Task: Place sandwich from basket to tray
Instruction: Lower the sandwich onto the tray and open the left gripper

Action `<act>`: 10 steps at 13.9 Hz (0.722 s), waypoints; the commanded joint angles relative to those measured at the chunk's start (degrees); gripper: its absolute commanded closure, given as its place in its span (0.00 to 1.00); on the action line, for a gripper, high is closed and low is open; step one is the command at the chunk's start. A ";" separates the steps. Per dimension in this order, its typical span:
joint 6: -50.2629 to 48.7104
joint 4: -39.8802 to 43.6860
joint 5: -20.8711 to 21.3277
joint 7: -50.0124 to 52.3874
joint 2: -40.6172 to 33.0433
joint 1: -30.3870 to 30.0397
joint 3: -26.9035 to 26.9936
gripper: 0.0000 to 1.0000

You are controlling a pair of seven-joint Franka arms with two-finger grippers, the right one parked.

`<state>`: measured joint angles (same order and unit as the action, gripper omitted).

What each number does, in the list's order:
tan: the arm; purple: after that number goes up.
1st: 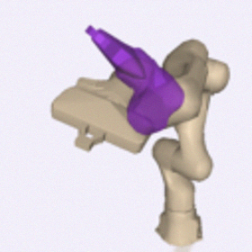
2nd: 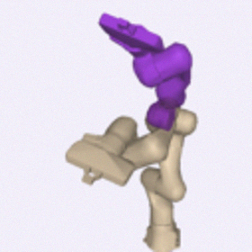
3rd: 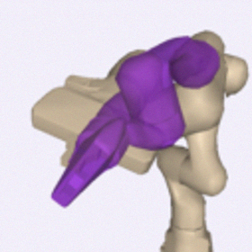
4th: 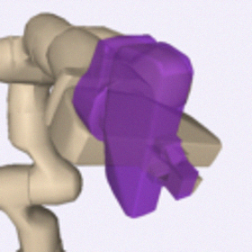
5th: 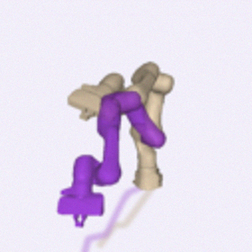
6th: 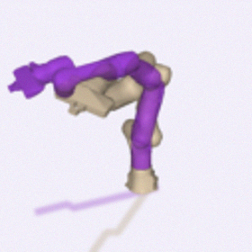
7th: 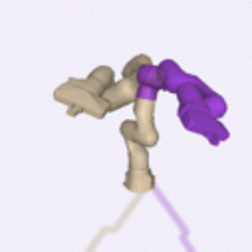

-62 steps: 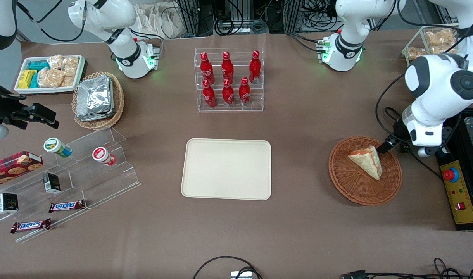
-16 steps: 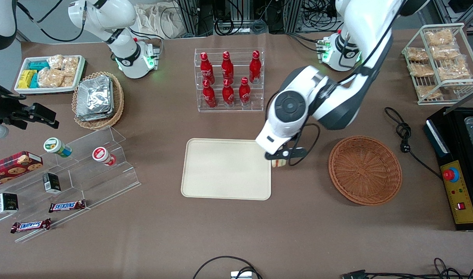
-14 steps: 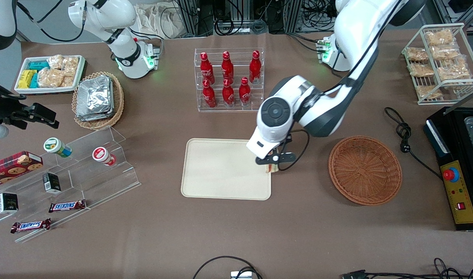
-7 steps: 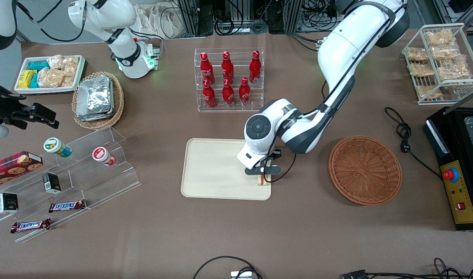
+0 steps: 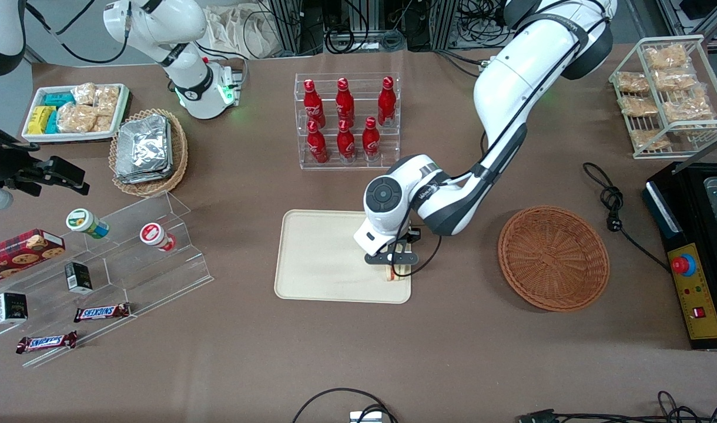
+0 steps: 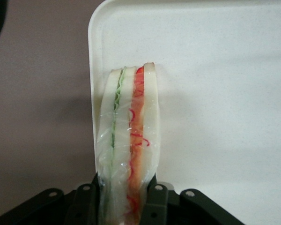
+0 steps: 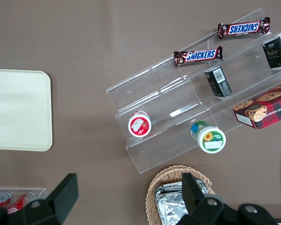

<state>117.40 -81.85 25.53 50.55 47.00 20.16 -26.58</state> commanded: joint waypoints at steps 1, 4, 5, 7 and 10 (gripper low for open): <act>-0.33 2.31 1.19 0.86 1.25 0.76 0.21 0.00; -0.76 2.49 0.40 5.32 0.37 0.14 0.13 0.00; -0.94 2.58 0.40 7.78 -0.68 -0.03 0.04 0.00; -3.12 2.14 0.14 10.70 -3.31 -0.12 0.04 0.00; -7.09 1.61 -2.14 10.53 -7.79 -3.89 -0.14 0.00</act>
<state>112.25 -78.91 25.12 60.45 43.39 18.90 -26.52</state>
